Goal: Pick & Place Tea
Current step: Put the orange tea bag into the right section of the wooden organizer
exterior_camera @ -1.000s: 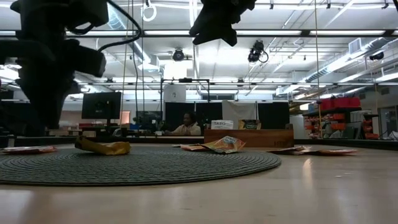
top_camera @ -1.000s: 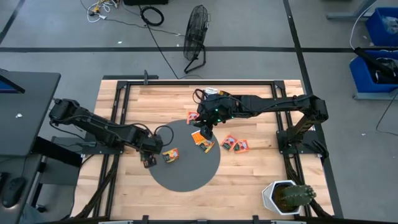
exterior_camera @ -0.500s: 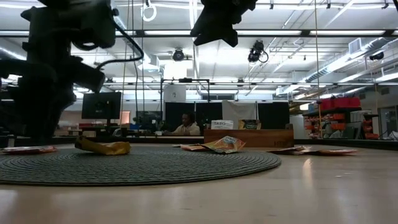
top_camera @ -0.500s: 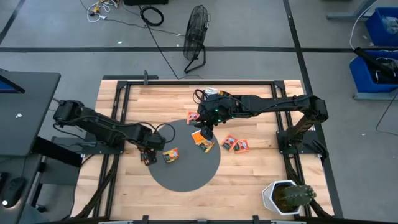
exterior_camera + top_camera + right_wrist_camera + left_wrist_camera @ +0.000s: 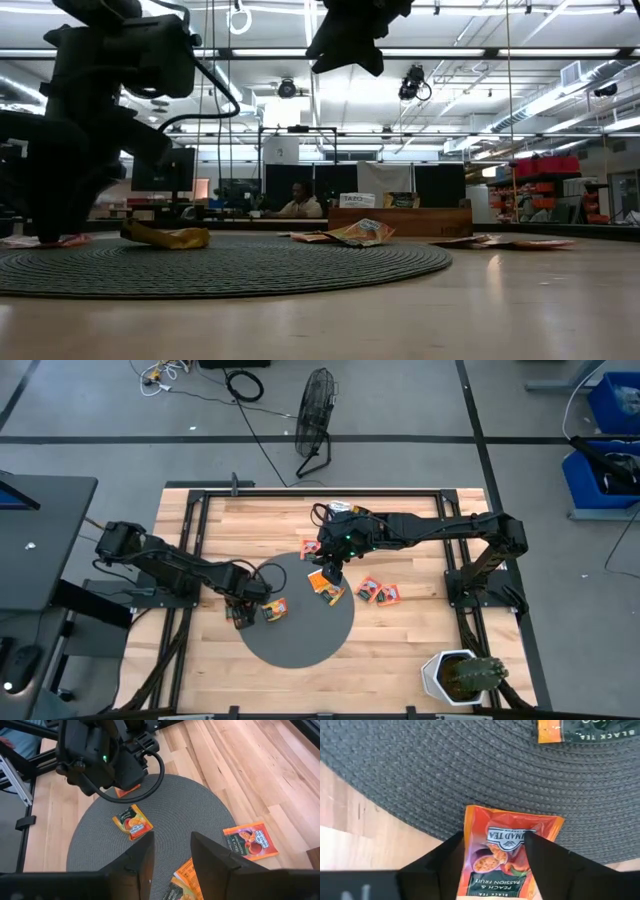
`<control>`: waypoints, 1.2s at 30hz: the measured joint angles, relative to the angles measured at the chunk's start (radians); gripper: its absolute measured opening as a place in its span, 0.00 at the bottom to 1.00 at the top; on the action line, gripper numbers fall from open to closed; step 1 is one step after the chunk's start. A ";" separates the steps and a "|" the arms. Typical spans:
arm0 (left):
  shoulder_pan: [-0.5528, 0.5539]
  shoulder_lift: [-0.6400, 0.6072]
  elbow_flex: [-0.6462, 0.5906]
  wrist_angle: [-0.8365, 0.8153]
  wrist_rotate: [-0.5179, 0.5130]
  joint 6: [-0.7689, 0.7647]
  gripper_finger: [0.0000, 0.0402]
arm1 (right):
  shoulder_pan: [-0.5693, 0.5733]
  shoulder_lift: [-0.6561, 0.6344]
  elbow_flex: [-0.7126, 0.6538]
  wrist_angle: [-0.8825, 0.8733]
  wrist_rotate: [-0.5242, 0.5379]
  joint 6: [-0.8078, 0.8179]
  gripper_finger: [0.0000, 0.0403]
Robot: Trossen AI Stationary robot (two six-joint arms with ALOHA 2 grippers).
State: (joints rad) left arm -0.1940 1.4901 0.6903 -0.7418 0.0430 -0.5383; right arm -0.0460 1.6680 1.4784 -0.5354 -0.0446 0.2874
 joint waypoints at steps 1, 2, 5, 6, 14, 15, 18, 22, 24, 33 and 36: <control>0.000 -0.001 0.000 0.002 0.002 0.000 0.48 | 0.000 0.000 0.000 0.000 0.000 0.000 0.33; 0.000 -0.001 0.000 0.003 0.004 0.000 0.45 | 0.000 0.000 0.000 0.000 0.000 0.000 0.33; 0.000 -0.001 -0.001 0.007 0.018 0.000 0.35 | 0.000 0.000 0.000 0.000 0.000 0.000 0.33; 0.000 -0.001 -0.001 0.007 0.022 0.000 0.31 | 0.000 0.000 0.000 0.000 0.000 0.000 0.33; 0.001 -0.044 -0.005 -0.011 0.042 -0.021 0.04 | 0.000 0.000 0.000 -0.003 0.001 -0.016 0.33; 0.002 -0.058 -0.006 -0.019 0.042 -0.029 0.03 | 0.000 0.000 0.000 -0.003 0.001 -0.019 0.33; 0.002 -0.106 -0.006 -0.028 0.042 -0.059 0.03 | 0.000 0.000 0.000 -0.003 0.001 -0.026 0.33; 0.002 -0.184 -0.005 -0.047 0.025 -0.106 0.03 | 0.000 0.000 0.000 0.002 0.001 -0.038 0.33; 0.002 -0.235 -0.005 -0.051 0.002 -0.139 0.02 | 0.000 0.000 0.000 0.013 0.001 -0.041 0.33; 0.026 -0.529 -0.004 0.057 -0.228 -0.355 0.02 | 0.000 0.000 0.000 0.069 0.001 -0.086 0.33; 0.043 -0.637 -0.003 0.173 -0.376 -0.402 0.02 | 0.000 0.000 0.000 0.096 0.002 -0.095 0.33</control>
State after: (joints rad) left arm -0.1512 0.8527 0.6869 -0.5688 -0.3333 -0.9399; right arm -0.0460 1.6676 1.4784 -0.4390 -0.0429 0.1928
